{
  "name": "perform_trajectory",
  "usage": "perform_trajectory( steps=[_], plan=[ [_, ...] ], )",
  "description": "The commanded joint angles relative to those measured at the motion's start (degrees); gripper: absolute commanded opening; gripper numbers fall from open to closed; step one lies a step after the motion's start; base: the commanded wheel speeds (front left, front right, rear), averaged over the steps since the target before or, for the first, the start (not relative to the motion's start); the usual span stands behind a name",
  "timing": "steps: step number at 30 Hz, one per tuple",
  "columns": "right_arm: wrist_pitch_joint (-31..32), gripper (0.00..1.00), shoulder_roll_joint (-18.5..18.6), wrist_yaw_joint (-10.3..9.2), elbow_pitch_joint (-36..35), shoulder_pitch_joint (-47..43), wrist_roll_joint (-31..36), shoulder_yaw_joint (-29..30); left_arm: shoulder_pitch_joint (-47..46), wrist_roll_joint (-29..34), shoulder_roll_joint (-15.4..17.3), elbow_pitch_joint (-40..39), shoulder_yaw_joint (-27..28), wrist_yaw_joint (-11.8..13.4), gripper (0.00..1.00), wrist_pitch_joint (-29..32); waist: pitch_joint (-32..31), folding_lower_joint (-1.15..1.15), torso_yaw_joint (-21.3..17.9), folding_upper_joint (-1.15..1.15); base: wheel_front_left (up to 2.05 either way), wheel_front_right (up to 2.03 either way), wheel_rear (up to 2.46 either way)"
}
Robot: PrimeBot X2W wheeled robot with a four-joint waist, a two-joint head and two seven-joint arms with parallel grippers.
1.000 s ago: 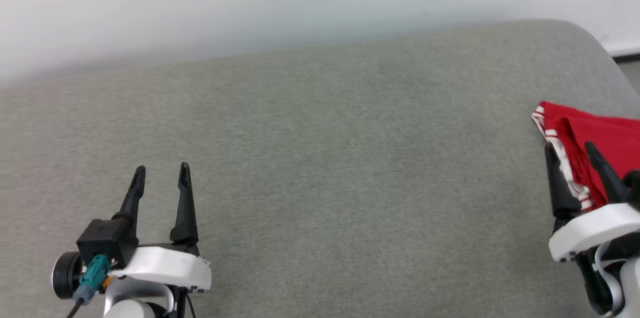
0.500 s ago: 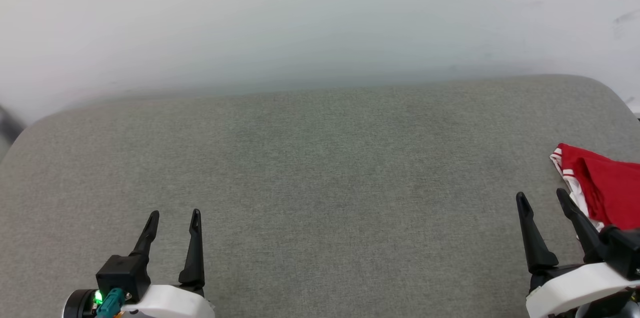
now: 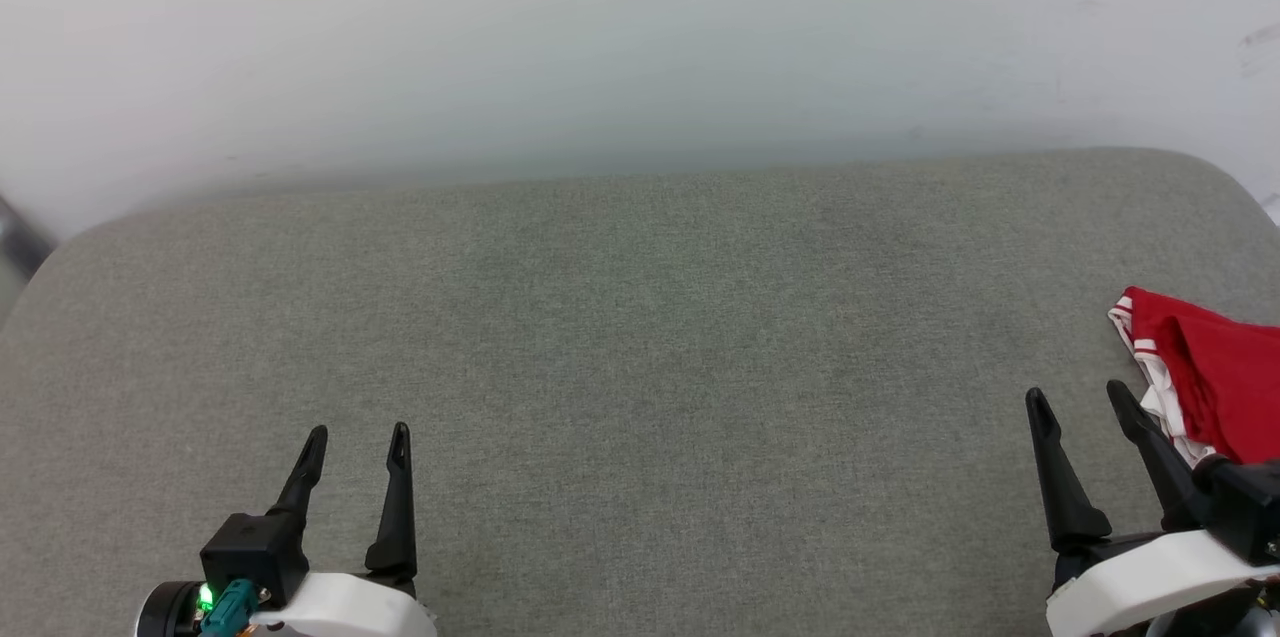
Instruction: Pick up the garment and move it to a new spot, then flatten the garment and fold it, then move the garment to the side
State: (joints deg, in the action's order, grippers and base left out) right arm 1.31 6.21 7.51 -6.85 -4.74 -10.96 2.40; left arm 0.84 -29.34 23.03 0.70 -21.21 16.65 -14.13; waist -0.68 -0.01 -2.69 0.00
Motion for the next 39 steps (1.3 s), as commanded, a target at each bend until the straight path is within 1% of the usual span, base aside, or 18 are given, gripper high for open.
perform_trajectory(
  steps=[1,11,12,16,26,39],
  plan=[
    [-0.3,1.00,0.2,-0.05,0.3,0.7,0.0,-0.1,-0.6,0.1,0.0,0.2,0.2,-0.2,1.00,-0.3,0.0,0.01,0.0,0.00,0.00,0.00,0.00],
    [-0.9,1.00,0.7,-0.05,1.2,1.4,-0.2,-0.2,-1.0,0.4,-0.4,0.6,0.5,-0.5,1.00,-0.7,0.2,0.01,-0.1,0.00,0.00,0.00,0.00],
    [-0.8,0.00,0.5,0.00,1.2,0.3,-0.2,-0.2,-0.2,0.1,-0.3,0.6,0.4,-0.5,0.00,-0.4,0.2,0.01,-0.1,0.00,0.00,0.00,0.00],
    [-0.7,0.00,0.2,0.01,2.9,-0.4,-1.2,-0.2,0.6,-1.0,-1.2,1.9,0.0,-0.8,0.00,0.0,0.2,0.01,-0.1,0.00,0.00,0.00,0.00],
    [0.1,0.00,-0.3,0.01,5.3,1.2,-12.3,0.4,-0.4,-9.9,-3.4,3.3,3.5,-3.9,0.00,2.5,0.3,0.01,0.1,0.00,0.00,0.00,0.00],
    [1.0,0.00,-0.8,0.00,8.1,3.1,-24.7,1.1,-1.9,-19.8,-6.1,5.4,7.4,-7.6,0.00,5.4,0.3,0.01,0.4,0.00,0.00,0.00,0.00]
  ],
)
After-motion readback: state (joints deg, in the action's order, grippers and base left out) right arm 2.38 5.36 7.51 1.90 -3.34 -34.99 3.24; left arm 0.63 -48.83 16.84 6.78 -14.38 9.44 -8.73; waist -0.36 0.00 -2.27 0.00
